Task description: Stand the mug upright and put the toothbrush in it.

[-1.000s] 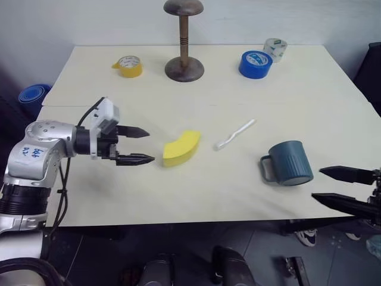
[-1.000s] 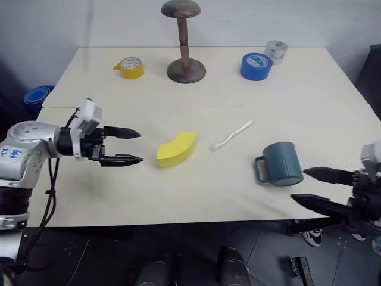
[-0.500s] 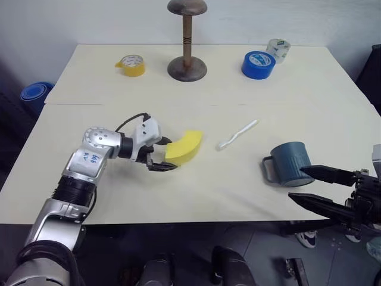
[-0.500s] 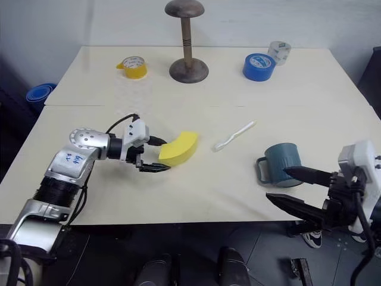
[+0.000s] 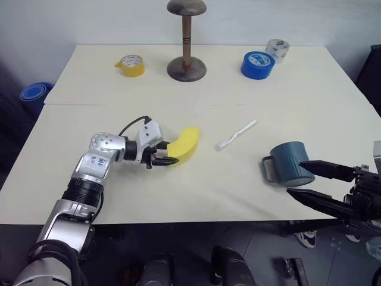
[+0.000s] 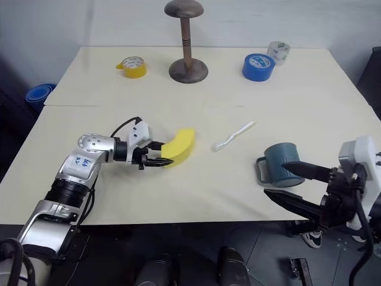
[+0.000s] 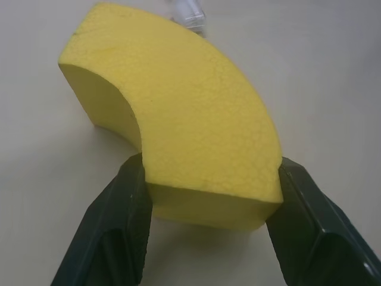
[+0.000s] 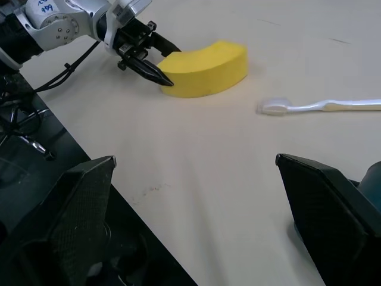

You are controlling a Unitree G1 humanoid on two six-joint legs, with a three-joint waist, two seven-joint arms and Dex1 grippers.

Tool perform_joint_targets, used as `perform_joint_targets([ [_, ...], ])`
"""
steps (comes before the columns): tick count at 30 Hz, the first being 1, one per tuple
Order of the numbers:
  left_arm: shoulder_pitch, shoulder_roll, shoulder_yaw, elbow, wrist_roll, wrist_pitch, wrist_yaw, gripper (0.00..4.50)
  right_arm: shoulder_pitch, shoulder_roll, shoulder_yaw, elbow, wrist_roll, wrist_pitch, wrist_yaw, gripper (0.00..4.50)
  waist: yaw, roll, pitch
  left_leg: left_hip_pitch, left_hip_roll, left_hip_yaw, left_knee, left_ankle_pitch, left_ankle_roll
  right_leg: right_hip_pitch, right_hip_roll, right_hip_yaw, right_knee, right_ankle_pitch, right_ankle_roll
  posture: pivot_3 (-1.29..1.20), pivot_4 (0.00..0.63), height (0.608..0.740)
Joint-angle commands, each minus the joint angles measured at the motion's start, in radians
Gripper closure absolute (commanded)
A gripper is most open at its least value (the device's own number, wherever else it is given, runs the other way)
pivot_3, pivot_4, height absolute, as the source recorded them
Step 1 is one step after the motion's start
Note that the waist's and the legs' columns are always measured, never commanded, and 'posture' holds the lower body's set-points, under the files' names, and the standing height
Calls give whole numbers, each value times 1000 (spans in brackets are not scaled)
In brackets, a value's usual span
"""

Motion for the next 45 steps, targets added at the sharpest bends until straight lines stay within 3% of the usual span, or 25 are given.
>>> perform_joint_targets([
  [1, 44, 107, 121, -97, -6, 90, 73, 2206, -27, -17, 59, 16, -27, -47, 13, 0, -10, 0, 0, 0, 1, 0, 0, 0, 0, 0, 0, 0, 1, 0, 0, 0, 150, 740],
  [9, 323, 357, 502, -193, -45, 286, 225, 2206, -166, -32, 288, 20, -67, -117, 58, 0, -27, 0, 0, 1, 1, 0, -3, 0, 0, -1, 0, 0, 2, 0, 0, 0, 150, 740],
  [13, 461, 374, 644, -181, -76, 309, 260, 2206, -281, -47, 401, 38, -67, -131, 110, 0, -22, 0, 0, 1, 1, 0, -3, 0, 0, -1, -1, -1, 1, 0, 0, 0, 150, 740],
  [17, 491, 332, 676, -129, -82, 279, 326, 2206, -383, -45, 498, 85, -110, -144, 140, 0, 1, -2, -1, 0, 1, -1, -2, 0, 0, -1, -1, -1, 1, 0, 0, 0, 150, 740],
  [24, 555, 314, 691, -215, -129, 303, 319, 37, -424, -49, 546, 133, -169, -151, 191, 0, -4, -4, -2, 0, 1, 0, -3, 0, -1, -2, -1, -2, 2, 0, 0, 0, 150, 740],
  [25, 569, 317, 704, -233, -138, 312, 317, 37, -423, -49, 546, 134, -174, -151, 194, 0, -5, -4, -2, 0, 1, 0, -3, -1, -1, -2, -1, -3, 2, 0, 0, 0, 150, 740],
  [30, 720, 417, 859, -299, -179, 349, 219, 37, -382, -55, 517, 128, -212, -149, 198, 0, -21, -5, -2, 1, 3, 1, -4, -1, -2, -4, 0, -3, 3, 0, 0, 0, 150, 740],
  [36, 841, 601, 1093, -336, -311, 426, -108, 37, -287, -50, 441, 96, -247, -134, 138, 0, -22, -5, -2, 0, 3, 1, -4, -2, -2, -4, -1, -4, 1, -1, -2, 0, 150, 740],
  [38, 778, 652, 1075, -394, -444, 530, -179, 37, -283, -38, 448, 75, -253, -108, 62, 0, -15, -5, -2, 0, 3, 2, -4, -2, -2, -3, -1, -3, 1, -1, -2, 0, 150, 740],
  [40, 627, 667, 940, -477, -594, 592, -183, 37, -316, 41, 479, 60, -196, -51, -149, 0, -4, -5, -2, 1, 3, 1, -4, -2, -3, -2, -1, -3, 1, -2, -4, 0, 150, 740],
  [41, 548, 660, 861, -517, -646, 608, -172, 37, -329, 86, 488, 59, -138, -17, -263, 0, -1, -5, -3, 1, 3, 1, -3, -1, -3, -2, -1, -3, 1, -2, -4, 0, 150, 740],
  [45, 268, 549, 524, -625, -698, 618, -144, 37, -372, 214, 604, -46, -223, 69, -595, 0, -3, 1, -4, 2, 1, 3, -4, -1, -4, -3, -1, -1, 3, -2, -3, 0, 150, 740],
])
